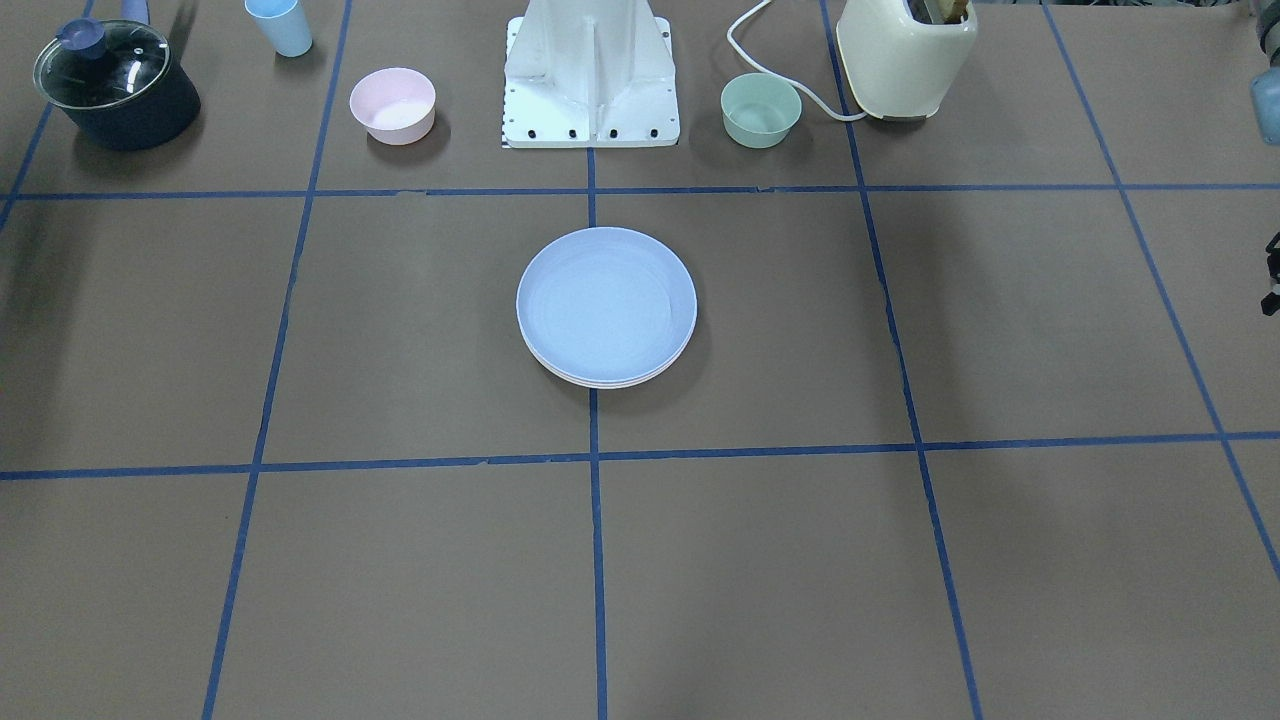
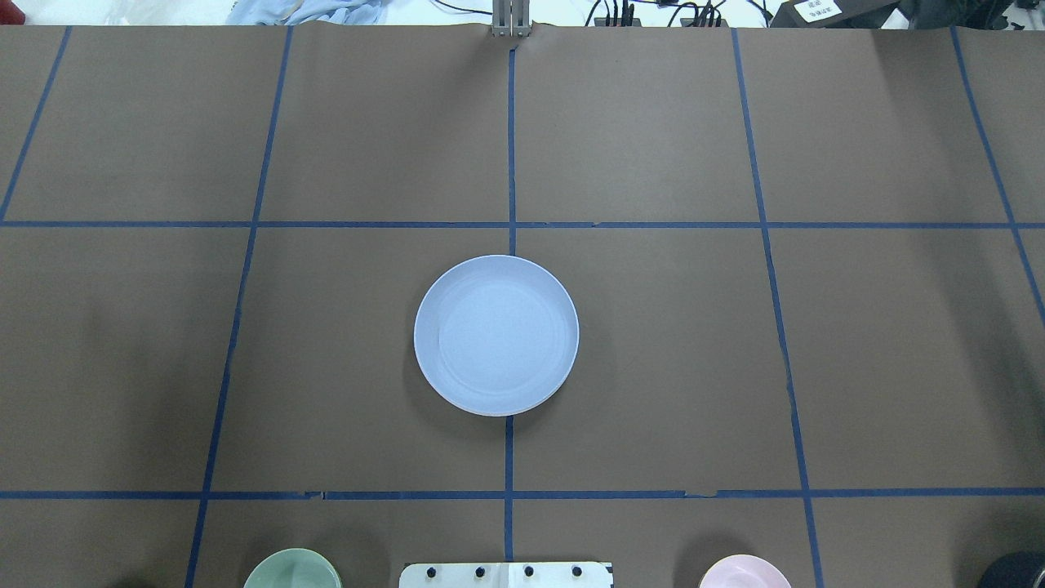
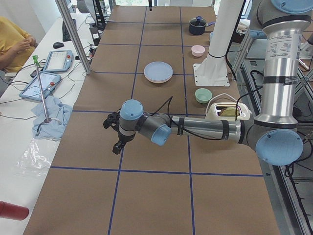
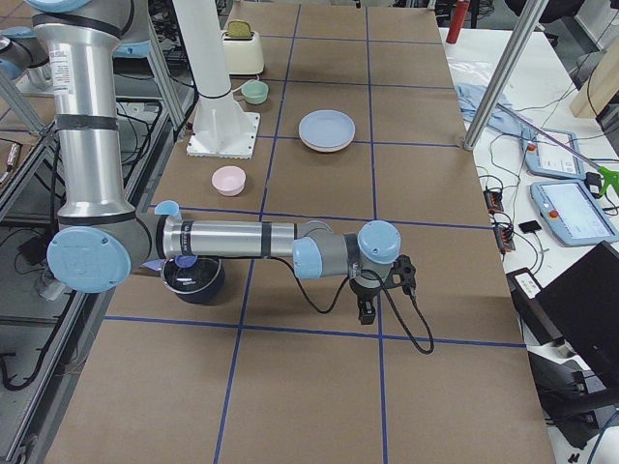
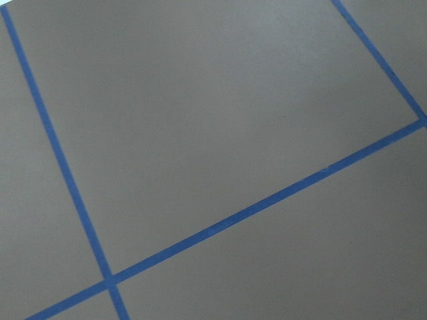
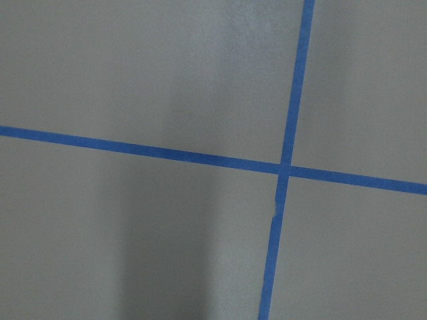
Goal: Stack three plates with pink and blue
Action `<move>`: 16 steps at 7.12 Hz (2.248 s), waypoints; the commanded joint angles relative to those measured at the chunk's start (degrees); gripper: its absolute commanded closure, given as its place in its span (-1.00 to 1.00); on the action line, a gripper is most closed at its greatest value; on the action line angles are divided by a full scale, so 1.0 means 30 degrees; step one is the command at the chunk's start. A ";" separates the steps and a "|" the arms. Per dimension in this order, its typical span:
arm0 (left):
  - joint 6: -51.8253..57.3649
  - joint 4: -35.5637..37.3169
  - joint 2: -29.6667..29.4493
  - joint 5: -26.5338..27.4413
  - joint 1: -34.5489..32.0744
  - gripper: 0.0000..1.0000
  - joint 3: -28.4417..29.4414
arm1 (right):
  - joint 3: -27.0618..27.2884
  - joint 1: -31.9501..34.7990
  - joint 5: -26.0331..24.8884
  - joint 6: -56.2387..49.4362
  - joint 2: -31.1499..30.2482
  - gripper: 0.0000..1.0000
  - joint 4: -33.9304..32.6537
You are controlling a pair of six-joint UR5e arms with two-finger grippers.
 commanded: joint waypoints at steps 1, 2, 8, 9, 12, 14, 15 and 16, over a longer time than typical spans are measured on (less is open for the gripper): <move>-0.0222 0.0167 -0.0098 -0.0007 -0.0120 -0.98 0.0057 | 0.0003 0.0014 0.0080 -0.0020 0.0031 -1.00 -0.0116; -0.0251 0.0138 -0.0097 -0.0007 -0.0091 -0.98 0.0057 | 0.0031 0.0014 0.0109 0.0009 -0.0026 -1.00 -0.0116; -0.0251 0.0050 0.0428 -0.0212 -0.0120 -0.99 -0.1143 | 0.0119 0.0014 0.1164 0.0302 -0.0085 -1.00 -0.0058; -0.0251 0.0050 0.0459 -0.0241 -0.0120 -0.99 -0.1144 | 0.0148 0.0014 0.1164 0.0302 -0.0085 -1.00 -0.0029; -0.0222 0.0021 0.0459 -0.0212 -0.0120 -0.99 -0.1143 | 0.0178 0.0014 0.1164 0.0332 -0.0085 -1.00 0.0089; -0.0135 -0.0096 0.1011 -0.0242 -0.0150 -0.99 -0.1172 | 0.0265 0.0014 0.1135 0.0331 -0.0231 -1.00 0.0118; -0.0134 -0.0097 0.1016 -0.0242 -0.0150 -0.99 -0.1318 | 0.0411 0.0014 0.0903 0.0303 -0.0377 -1.00 0.0147; -0.0192 -0.0039 0.1190 -0.0242 -0.0179 -0.99 -0.1813 | 0.0528 0.0014 0.0959 0.0360 -0.0349 -1.00 0.0147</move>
